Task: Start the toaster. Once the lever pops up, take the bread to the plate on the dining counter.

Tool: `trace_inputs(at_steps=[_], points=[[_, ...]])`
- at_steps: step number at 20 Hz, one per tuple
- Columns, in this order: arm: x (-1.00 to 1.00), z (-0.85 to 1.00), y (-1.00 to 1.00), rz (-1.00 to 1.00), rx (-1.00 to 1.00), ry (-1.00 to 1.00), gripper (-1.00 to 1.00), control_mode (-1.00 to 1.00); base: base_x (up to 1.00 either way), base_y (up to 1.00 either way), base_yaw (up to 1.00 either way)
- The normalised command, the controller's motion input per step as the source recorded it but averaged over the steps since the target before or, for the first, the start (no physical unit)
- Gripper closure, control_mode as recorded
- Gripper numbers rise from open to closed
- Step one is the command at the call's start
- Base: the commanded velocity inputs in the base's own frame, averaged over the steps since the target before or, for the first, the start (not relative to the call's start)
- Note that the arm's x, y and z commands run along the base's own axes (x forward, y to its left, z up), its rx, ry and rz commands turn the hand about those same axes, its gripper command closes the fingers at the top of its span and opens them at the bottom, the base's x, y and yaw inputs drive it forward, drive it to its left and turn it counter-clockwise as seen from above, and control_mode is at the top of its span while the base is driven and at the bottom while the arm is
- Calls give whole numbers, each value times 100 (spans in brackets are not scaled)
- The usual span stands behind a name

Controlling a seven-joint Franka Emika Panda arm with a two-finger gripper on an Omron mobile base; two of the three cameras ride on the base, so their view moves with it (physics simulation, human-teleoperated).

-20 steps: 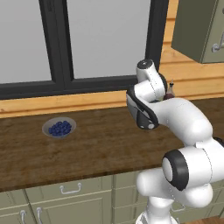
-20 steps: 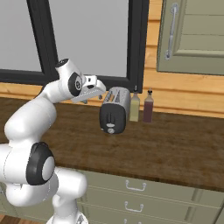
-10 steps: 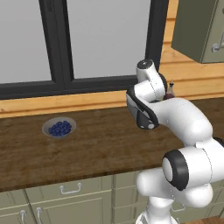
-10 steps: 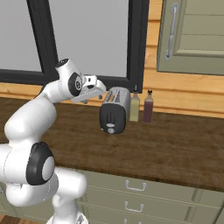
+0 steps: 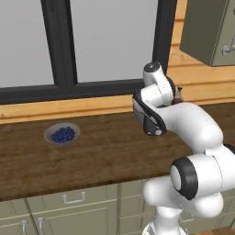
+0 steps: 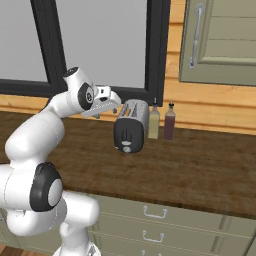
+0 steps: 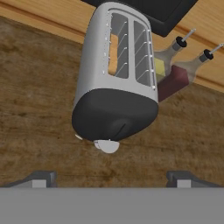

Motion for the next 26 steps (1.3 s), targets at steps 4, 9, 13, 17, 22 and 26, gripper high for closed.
trace_inputs(at_steps=[4,9,13,17,22,26], points=[[0,0,0,0,0,0,-100,-100,0,0,0],[0,0,0,0,0,0,-100,-100,0,0,0],[0,0,0,0,0,0,-100,-100,0,0,0],[0,0,0,0,0,0,-100,-100,0,0,0],[0,0,0,0,0,0,-100,-100,0,0,0],[0,0,0,0,0,0,-100,-100,0,0,0]])
